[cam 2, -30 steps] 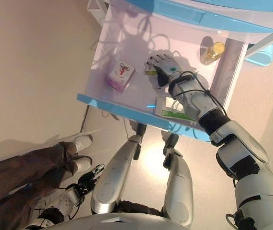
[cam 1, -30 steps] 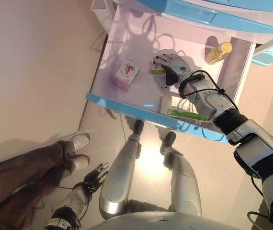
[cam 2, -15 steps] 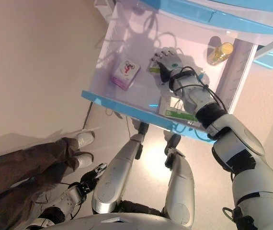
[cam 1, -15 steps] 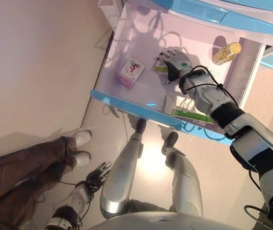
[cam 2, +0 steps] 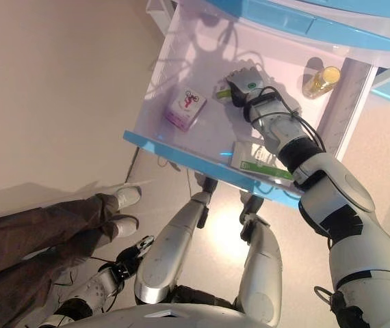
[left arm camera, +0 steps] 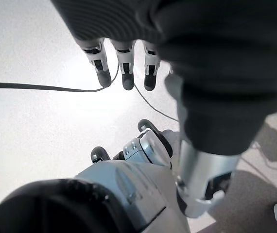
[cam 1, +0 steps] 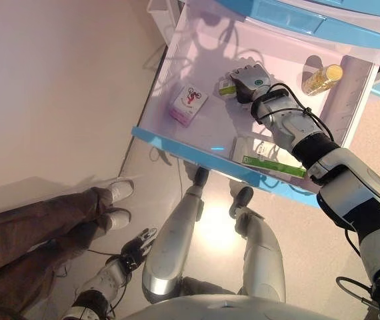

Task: Open the drawer and pick up the medicine

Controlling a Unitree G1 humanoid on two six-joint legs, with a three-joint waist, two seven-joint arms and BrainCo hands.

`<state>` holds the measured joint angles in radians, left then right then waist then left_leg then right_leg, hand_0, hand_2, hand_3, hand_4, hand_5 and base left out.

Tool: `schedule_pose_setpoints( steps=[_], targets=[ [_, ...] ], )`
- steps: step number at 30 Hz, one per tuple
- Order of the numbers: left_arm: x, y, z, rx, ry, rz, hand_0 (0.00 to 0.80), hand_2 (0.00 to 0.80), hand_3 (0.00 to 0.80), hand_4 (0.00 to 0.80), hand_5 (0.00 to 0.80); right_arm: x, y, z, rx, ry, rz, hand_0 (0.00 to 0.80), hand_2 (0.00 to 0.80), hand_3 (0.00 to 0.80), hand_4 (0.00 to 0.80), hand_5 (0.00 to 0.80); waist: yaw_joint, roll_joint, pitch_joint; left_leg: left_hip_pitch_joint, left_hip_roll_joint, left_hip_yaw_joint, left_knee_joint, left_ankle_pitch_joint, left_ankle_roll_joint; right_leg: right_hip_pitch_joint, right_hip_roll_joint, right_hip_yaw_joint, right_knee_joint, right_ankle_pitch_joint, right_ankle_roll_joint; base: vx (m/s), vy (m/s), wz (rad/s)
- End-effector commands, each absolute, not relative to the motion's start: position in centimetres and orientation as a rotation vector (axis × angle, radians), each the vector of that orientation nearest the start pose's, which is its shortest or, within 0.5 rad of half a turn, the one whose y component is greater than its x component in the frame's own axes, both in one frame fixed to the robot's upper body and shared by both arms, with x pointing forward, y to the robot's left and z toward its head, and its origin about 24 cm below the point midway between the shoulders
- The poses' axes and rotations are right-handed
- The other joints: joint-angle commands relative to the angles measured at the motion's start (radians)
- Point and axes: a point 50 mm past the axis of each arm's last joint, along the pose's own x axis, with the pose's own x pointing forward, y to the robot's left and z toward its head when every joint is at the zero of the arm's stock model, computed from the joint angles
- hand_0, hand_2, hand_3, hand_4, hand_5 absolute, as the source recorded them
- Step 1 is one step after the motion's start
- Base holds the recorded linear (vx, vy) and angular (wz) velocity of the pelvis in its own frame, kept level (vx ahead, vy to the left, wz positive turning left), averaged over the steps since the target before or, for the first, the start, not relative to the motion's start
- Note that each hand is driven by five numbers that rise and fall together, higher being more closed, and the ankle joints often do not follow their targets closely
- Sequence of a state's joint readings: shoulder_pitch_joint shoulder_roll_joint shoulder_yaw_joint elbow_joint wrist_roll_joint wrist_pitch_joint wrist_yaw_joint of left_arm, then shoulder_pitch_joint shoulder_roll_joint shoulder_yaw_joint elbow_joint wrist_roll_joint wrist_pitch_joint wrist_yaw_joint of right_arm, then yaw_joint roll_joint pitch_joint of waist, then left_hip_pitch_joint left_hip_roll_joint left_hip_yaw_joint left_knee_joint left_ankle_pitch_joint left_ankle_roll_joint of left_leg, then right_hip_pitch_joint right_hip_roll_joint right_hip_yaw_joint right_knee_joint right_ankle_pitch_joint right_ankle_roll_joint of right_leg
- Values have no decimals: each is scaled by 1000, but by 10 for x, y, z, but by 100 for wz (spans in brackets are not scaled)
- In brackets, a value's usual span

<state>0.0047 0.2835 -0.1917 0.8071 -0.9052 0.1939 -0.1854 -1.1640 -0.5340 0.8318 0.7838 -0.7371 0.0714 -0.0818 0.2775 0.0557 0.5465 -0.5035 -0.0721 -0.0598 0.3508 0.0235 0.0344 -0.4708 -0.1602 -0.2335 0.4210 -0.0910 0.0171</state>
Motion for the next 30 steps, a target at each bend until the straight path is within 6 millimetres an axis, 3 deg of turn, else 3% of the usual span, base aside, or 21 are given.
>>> schedule_pose_setpoints(
  steps=[1,11,16,24,30],
  targets=[
    [129,204,-134,-619,997,107,0,0,0,0,0,409,-134,194,-1888,-356,146,800,800,800,800,800,15,32,-26,-33,-21,24,3,-93,18,-20,4,-10,53,-33,24,0,0,0],
    [128,205,-137,-616,985,123,0,0,0,0,0,407,-127,192,-1867,-404,178,800,800,800,800,800,8,18,-26,-22,-13,32,-4,-95,20,-17,7,-4,56,-30,30,0,0,0],
    [130,207,-138,-609,980,132,0,0,0,0,0,403,-114,198,-1827,-495,189,800,800,800,800,800,2,4,-26,-14,-8,36,-8,-99,21,-10,11,-1,52,-28,35,0,0,0],
    [127,219,-141,-600,961,193,0,0,0,0,0,370,-69,225,-1734,-865,274,800,800,800,800,800,-27,-44,-26,39,4,50,-23,-114,24,24,25,23,54,-33,48,5,-42,-3],
    [125,227,-143,-583,942,228,0,0,0,0,0,337,-51,250,-1648,-1088,337,800,800,800,800,800,-48,-78,-26,118,15,64,-59,-123,24,86,37,48,34,-32,61,15,-73,-15]
  ],
)
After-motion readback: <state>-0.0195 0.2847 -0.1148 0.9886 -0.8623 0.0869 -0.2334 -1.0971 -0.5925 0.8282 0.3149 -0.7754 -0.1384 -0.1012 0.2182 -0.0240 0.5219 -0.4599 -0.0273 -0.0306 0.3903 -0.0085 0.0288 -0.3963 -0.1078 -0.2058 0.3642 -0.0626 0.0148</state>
